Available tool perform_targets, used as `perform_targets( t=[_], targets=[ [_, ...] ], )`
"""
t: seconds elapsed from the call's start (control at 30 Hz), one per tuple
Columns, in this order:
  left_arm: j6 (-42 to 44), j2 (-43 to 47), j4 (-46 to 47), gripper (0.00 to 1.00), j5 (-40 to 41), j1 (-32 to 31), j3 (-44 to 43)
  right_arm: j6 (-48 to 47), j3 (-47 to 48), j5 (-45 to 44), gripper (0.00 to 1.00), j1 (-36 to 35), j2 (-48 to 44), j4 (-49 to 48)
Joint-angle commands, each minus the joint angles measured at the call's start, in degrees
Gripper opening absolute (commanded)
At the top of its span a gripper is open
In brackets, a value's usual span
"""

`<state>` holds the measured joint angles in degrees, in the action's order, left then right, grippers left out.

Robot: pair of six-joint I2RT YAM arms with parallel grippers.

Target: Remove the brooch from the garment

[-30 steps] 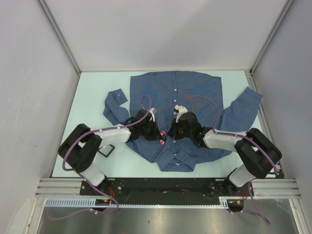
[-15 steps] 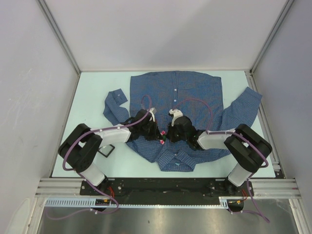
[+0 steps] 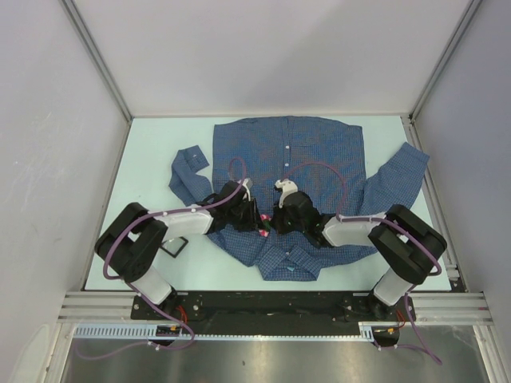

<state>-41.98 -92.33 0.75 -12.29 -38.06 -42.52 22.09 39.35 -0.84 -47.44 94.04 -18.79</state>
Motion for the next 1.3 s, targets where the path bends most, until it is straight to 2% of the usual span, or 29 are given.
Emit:
perform_targets(
  t=[0.0,0.67,0.73,0.8,0.93,1.1,1.27],
  targets=[
    [0.76,0.05,-2.87,0.38,4.47,0.45,1.74,1.64,0.2,1.63,0.0,-1.25,-2.89,-1.78],
    [-4.87,2.15,6.18,0.6,2.63,0.36,5.17,0.94,-0.68,-4.25,0.0,0.24,-8.61,3.4],
    [-4.96,2.6,7.15,0.69,2.63,0.36,5.43,1.38,-0.77,-4.96,0.0,0.77,-9.22,4.02],
    [-4.61,2.6,7.77,0.71,2.63,0.27,5.35,1.82,-0.77,-5.13,0.0,1.21,-9.23,4.63],
    [-4.17,1.37,6.02,0.71,3.94,-0.34,3.33,2.26,-0.68,-4.61,0.0,1.74,-9.49,4.72],
    [-4.43,0.4,5.31,0.67,6.4,-1.13,1.83,2.0,-0.77,-4.08,0.0,1.91,-9.14,4.2],
    [-4.26,-0.74,4.43,0.56,8.25,-1.75,0.77,2.08,-0.68,-3.47,0.0,1.91,-8.79,4.02]
  ],
)
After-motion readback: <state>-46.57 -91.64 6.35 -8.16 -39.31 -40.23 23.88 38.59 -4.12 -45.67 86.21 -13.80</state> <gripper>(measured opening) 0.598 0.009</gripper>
